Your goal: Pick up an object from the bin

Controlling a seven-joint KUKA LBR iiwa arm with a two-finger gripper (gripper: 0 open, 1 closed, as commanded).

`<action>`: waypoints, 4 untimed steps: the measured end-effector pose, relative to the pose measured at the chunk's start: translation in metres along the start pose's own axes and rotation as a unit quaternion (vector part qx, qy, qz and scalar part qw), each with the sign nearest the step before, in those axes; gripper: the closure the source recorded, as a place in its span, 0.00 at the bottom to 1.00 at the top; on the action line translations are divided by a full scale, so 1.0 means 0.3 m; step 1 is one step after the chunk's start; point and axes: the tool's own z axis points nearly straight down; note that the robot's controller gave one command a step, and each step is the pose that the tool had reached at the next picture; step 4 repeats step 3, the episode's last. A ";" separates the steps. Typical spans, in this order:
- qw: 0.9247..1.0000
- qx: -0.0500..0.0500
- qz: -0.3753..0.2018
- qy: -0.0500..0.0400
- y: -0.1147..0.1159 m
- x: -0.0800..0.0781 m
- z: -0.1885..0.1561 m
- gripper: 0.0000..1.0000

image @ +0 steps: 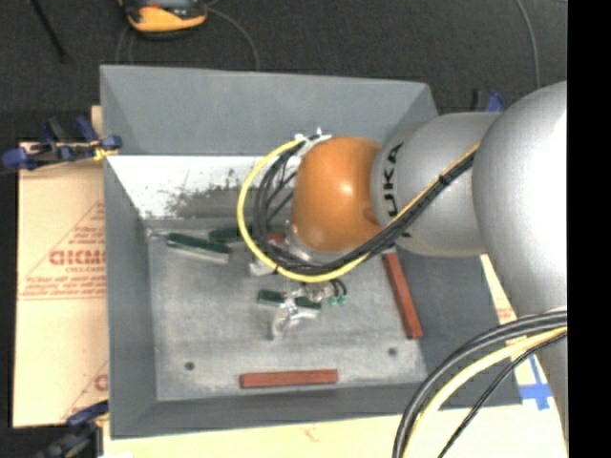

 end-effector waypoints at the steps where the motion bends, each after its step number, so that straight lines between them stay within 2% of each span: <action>1: 0.999 0.001 -0.054 -0.003 -0.159 -0.148 -0.033 1.00; 2: 0.999 0.001 -0.053 -0.003 -0.159 -0.148 -0.033 1.00; 3: 0.999 0.002 -0.045 -0.004 -0.187 -0.166 -0.561 1.00; 4: 0.999 0.002 -0.045 -0.004 -0.187 -0.166 -0.561 1.00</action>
Offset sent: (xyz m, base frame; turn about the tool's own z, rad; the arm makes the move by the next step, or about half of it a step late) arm 0.0000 0.0000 0.0000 0.0000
